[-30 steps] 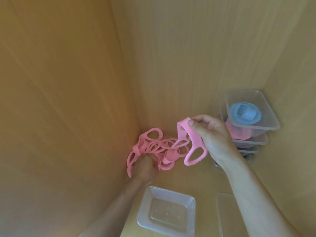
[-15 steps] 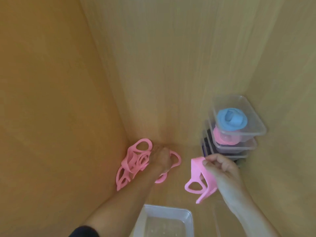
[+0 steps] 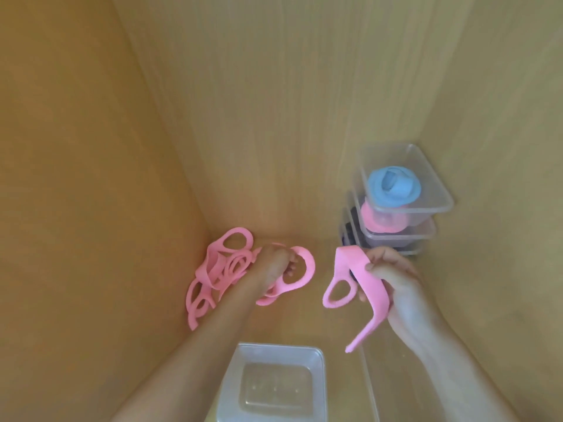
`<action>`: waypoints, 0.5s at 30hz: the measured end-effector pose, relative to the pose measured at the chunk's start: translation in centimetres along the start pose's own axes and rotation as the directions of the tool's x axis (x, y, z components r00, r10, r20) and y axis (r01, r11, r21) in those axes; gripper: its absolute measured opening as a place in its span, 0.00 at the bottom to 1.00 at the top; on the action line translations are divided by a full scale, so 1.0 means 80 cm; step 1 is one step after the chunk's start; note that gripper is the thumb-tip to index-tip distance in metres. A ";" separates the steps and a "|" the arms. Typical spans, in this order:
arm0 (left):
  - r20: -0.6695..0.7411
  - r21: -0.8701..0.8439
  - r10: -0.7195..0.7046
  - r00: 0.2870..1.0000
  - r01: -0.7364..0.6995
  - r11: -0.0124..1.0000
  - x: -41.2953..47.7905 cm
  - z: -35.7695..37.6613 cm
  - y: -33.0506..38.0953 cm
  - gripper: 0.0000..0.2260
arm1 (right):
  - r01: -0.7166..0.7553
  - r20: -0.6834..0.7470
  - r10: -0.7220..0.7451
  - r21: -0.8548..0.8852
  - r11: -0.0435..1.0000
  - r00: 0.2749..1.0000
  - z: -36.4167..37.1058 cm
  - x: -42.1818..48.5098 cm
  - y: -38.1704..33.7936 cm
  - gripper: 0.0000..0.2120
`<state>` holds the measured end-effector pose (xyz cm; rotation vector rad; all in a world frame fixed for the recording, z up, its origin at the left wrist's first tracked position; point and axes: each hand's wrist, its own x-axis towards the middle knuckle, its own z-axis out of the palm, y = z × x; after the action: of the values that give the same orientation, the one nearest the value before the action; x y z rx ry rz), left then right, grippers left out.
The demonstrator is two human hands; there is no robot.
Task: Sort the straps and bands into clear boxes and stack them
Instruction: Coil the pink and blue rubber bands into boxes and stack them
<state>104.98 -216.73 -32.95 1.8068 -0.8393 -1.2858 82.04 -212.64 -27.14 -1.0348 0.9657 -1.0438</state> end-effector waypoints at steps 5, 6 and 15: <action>0.054 -0.037 -0.111 0.992 0.113 0.993 -0.027 -0.001 -0.006 0.11 | 0.084 0.091 -0.086 0.019 0.996 0.992 0.024 0.013 -0.026 0.03; 0.032 -0.008 -0.109 0.993 0.110 0.994 -0.030 -0.002 -0.008 0.11 | 0.098 0.121 -0.102 0.031 0.995 0.987 0.030 0.015 -0.033 0.03; 0.031 0.114 0.032 0.999 -0.035 0.993 -0.042 -0.012 -0.015 0.05 | 0.170 0.271 -0.208 0.159 0.973 0.940 0.076 0.033 -0.062 0.06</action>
<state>105.07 -213.11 -32.18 1.8591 -0.9735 -1.2673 87.42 -214.85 -21.29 -1.1469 0.5613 -1.0646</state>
